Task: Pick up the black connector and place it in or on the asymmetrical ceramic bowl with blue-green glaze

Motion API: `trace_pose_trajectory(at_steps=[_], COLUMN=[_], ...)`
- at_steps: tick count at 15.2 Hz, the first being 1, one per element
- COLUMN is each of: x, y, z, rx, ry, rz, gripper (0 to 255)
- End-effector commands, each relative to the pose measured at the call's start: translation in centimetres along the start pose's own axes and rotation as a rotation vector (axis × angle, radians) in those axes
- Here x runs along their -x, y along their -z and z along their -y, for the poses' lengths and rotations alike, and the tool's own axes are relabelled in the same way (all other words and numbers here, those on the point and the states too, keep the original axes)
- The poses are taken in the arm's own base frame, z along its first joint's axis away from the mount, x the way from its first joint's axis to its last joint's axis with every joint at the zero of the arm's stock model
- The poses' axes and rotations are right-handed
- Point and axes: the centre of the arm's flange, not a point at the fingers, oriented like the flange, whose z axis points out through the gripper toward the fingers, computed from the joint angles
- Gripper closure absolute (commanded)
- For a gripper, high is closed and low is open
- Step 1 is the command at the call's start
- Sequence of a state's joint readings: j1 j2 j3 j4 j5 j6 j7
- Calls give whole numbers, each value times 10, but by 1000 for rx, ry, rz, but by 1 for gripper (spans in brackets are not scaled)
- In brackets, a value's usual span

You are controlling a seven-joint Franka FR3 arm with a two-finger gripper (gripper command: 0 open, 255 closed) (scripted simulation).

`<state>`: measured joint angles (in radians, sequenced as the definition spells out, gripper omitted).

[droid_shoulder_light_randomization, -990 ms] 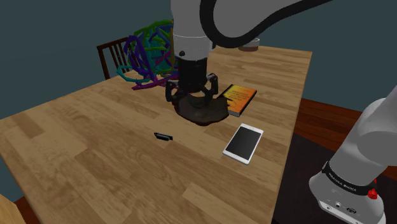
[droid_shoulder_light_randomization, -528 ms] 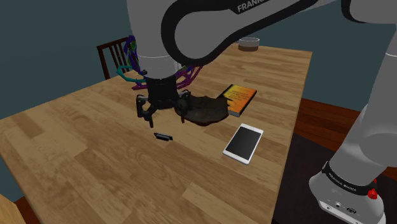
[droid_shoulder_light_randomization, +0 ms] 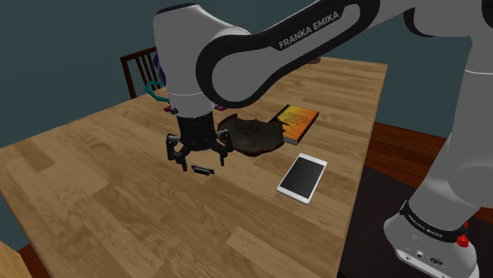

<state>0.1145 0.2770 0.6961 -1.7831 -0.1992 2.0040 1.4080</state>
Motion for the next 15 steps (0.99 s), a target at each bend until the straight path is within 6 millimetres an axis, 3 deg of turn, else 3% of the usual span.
trace_pose_trajectory(at_steps=[1, 8, 9, 15], x=[1, 1, 0, 1], y=[-6, -6, -7, -6], z=[0, 0, 1, 0], rx=[0, 0, 0, 0], ry=[0, 0, 0, 0], rz=[0, 0, 0, 0], gripper=[0, 0, 255, 255])
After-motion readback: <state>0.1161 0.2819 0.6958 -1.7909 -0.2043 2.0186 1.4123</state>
